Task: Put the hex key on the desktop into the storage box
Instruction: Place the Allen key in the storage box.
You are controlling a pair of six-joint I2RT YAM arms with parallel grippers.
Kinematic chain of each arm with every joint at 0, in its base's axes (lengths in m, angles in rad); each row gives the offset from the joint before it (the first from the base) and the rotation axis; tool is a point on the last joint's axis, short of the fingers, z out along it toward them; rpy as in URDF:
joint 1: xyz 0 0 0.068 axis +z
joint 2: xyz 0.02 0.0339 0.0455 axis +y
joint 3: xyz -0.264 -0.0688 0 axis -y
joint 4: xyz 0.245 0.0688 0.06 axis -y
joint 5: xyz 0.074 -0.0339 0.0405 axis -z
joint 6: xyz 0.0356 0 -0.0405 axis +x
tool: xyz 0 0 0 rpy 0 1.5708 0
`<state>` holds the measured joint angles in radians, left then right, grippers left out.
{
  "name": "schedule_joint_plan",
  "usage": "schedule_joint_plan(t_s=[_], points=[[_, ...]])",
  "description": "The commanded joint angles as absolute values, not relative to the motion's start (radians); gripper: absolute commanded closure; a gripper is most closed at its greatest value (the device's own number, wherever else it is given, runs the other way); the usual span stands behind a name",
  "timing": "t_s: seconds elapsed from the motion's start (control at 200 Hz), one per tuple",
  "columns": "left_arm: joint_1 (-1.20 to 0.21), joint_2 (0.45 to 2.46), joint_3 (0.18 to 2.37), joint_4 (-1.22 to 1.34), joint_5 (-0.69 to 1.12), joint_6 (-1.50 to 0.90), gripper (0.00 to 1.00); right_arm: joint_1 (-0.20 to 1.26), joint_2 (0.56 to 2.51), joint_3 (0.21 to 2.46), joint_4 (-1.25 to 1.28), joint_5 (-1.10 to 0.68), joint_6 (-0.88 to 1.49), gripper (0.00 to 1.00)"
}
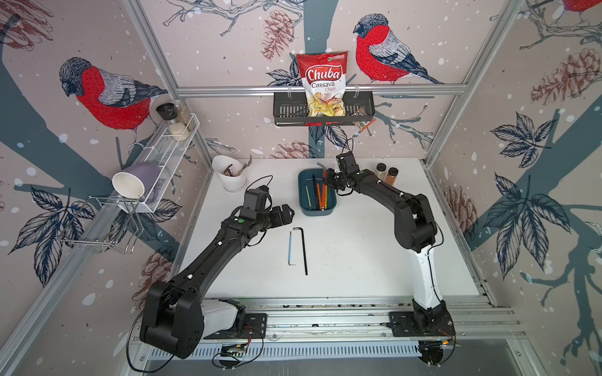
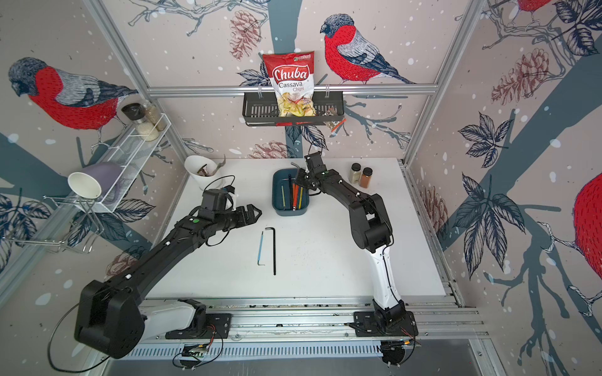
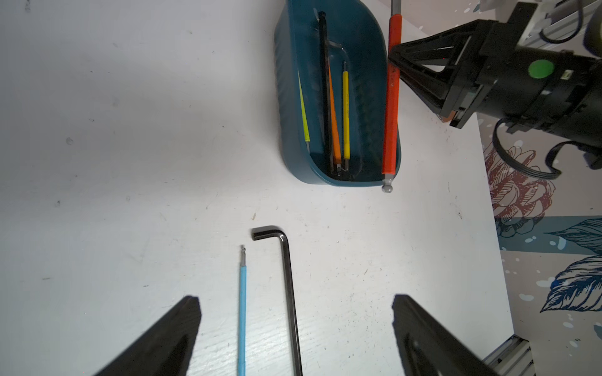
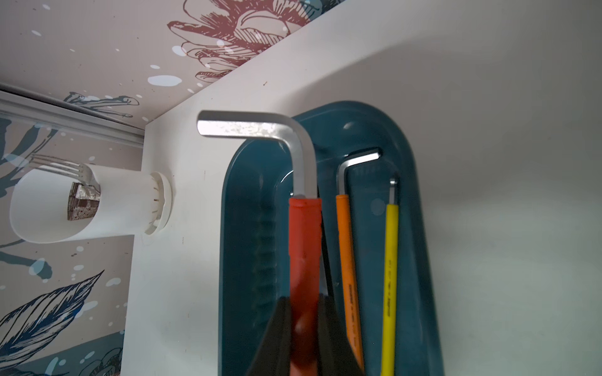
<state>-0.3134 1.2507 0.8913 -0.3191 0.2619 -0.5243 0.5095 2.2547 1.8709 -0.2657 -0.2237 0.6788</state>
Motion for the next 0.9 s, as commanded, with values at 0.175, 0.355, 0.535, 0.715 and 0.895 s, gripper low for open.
schedule_joint_plan(t_s=[0.175, 0.355, 0.535, 0.715, 0.895], points=[[-0.316, 1.258, 0.918, -0.280, 0.287, -0.538, 0.05, 0.497, 2.325, 1.922, -0.254, -0.222, 0.663, 1.00], [-0.316, 1.310, 0.988, -0.301, 0.313, -0.532, 0.05, 0.500, 2.348, 1.916, -0.244, -0.226, 0.659, 1.00], [-0.316, 1.310, 0.991, -0.276, 0.305, -0.551, 0.05, 0.513, 2.327, 1.880, -0.243, -0.223, 0.638, 0.65], [-0.317, 1.317, 0.986, -0.238, 0.285, -0.571, 0.04, 0.525, 2.208, 1.807, -0.217, -0.203, 0.611, 0.48], [-0.318, 1.326, 0.977, -0.218, 0.294, -0.581, 0.05, 0.564, 2.065, 1.732, -0.241, -0.148, 0.582, 0.46]])
